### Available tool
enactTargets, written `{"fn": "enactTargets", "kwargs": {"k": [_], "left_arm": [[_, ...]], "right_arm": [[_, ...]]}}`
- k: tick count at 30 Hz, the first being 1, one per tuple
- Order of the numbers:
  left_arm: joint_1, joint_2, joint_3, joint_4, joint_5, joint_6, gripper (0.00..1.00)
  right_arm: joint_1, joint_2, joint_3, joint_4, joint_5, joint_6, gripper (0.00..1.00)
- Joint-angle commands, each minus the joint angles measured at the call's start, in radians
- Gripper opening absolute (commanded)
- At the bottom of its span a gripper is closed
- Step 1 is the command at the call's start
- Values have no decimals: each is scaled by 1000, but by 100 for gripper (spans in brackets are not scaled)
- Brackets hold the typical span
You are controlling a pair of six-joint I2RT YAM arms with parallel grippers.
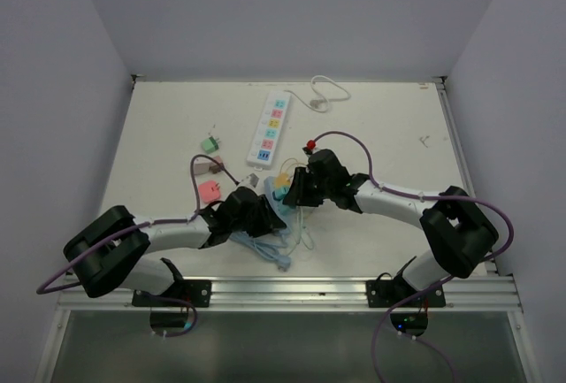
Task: Pull the plug off the socket
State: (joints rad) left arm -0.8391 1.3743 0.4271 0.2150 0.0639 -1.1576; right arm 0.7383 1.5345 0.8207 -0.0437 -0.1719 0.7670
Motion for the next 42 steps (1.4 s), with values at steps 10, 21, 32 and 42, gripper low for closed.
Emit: {"fn": "enactTargets", "kwargs": {"k": [10, 21, 32, 42], "left_arm": [[-2, -24, 133, -428, -297, 87, 0], [-2, 17, 154, -506, -340, 72, 0], [0, -20, 144, -487, -343, 84, 0], [0, -87, 93, -321, -263, 194, 0]], "right_arm": [[-5, -112, 43, -97, 12, 34, 0], [-11, -206, 3, -128, 34, 58, 0], [-53, -266, -144, -18, 12, 17, 0], [-93, -283, -201, -10, -9, -15, 37]]}}
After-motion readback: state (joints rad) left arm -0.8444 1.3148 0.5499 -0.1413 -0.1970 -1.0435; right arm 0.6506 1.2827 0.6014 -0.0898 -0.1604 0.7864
